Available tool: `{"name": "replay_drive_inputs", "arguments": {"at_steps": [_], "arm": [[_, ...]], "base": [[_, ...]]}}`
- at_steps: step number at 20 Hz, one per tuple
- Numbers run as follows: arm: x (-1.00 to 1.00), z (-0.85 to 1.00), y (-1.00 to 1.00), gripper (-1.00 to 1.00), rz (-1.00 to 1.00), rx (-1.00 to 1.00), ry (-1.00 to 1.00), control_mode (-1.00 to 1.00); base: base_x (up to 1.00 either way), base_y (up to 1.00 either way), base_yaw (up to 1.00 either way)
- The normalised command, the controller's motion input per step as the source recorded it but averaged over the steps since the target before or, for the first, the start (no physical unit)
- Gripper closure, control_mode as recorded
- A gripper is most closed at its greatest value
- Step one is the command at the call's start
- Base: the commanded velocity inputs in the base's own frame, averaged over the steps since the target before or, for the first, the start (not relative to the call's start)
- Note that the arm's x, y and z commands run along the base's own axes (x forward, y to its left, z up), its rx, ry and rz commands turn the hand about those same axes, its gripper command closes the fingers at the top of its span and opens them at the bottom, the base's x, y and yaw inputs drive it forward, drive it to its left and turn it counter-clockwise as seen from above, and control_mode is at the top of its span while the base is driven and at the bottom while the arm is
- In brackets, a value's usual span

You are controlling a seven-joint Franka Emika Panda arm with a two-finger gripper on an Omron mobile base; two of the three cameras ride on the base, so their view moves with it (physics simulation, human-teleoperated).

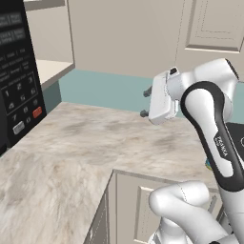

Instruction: Collect the paprika, mayonnaise, and shaker from the cabinet and place them next to the stove.

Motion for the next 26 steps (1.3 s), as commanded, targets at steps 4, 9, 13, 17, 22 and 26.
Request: {"name": "replay_drive_inputs", "arguments": {"at_steps": [4, 9, 13, 17, 22, 26], "arm": [[0.00, 0.00, 0.01, -1.00, 0.00, 0.00, 0.00, -1.00], [0.00, 0.00, 0.00, -1.00, 0.00, 0.00, 0.00, -1.00], [0.00, 0.00, 0.05, -1.00, 0.00, 0.00, 0.00, -1.00], [0.05, 0.01, 0.28, -1.00, 0.00, 0.00, 0.00, -1.00], [0.10, 0.06, 0.38, -1.00, 0.00, 0.00, 0.00, -1.00], [0.14, 0.04, 0.18, -1.00, 0.00, 0.01, 0.00, -1.00]], "base": [[0.00, 0.00, 0.00], [0.00, 0.00, 0.00], [0.00, 0.00, 0.00], [0.00, 0.00, 0.00], [0.00, 0.00, 0.00], [0.00, 0.00, 0.00]]}}
